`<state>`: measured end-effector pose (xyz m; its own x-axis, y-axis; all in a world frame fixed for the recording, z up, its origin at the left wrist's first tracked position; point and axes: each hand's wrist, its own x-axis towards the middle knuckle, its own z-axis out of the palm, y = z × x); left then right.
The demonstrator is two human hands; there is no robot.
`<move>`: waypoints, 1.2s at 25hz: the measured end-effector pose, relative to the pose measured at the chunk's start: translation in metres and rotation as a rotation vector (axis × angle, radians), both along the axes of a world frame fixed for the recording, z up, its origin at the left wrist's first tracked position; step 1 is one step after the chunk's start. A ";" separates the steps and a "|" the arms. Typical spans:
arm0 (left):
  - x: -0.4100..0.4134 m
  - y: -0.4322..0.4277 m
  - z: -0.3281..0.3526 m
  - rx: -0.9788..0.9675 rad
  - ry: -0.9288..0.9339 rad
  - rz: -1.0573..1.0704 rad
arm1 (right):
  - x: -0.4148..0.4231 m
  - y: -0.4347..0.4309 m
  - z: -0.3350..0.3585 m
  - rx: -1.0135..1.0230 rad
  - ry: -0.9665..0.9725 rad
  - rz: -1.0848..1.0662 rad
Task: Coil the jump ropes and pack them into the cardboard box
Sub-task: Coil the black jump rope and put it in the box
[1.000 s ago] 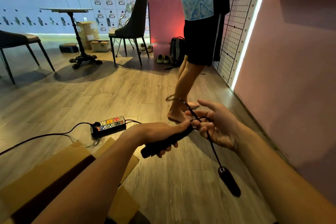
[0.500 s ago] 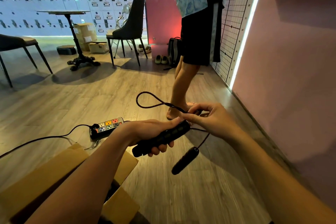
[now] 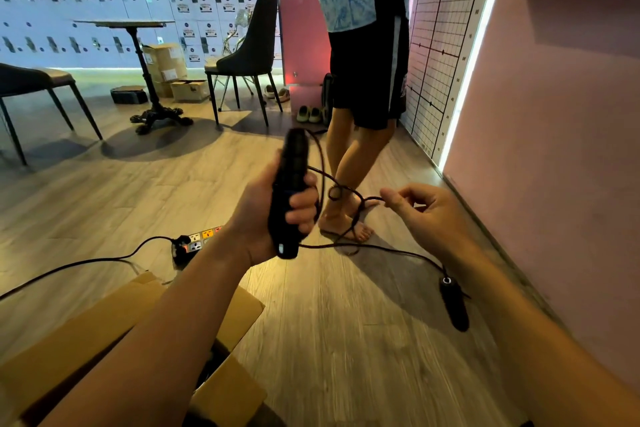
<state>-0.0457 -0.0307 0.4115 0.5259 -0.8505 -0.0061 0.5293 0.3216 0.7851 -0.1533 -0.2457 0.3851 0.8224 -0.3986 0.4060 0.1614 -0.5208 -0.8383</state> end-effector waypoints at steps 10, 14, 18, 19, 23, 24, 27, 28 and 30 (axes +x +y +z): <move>0.030 0.003 -0.016 -0.432 0.397 0.453 | -0.003 -0.001 -0.007 -0.225 0.191 0.150; 0.039 0.011 -0.021 -0.475 0.471 0.550 | 0.004 -0.005 -0.013 -0.336 0.222 0.123; 0.039 0.015 -0.019 -0.495 0.479 0.587 | 0.007 -0.003 -0.012 -0.307 0.230 0.040; 0.039 0.017 -0.018 -0.495 0.476 0.600 | 0.006 -0.003 -0.011 -0.295 0.242 0.010; 0.042 0.019 -0.019 -0.478 0.487 0.674 | 0.000 -0.004 -0.012 -0.283 0.245 -0.005; 0.042 0.018 -0.019 -0.492 0.497 0.702 | -0.001 -0.005 -0.013 -0.316 0.243 0.011; 0.046 0.022 -0.018 -0.556 0.509 0.847 | 0.001 -0.016 -0.017 -0.436 0.253 0.000; 0.049 0.025 -0.017 -0.567 0.501 0.914 | 0.003 -0.020 -0.018 -0.461 0.263 -0.036; 0.058 0.033 -0.018 -0.551 0.483 1.051 | 0.005 -0.026 -0.018 -0.446 0.288 -0.107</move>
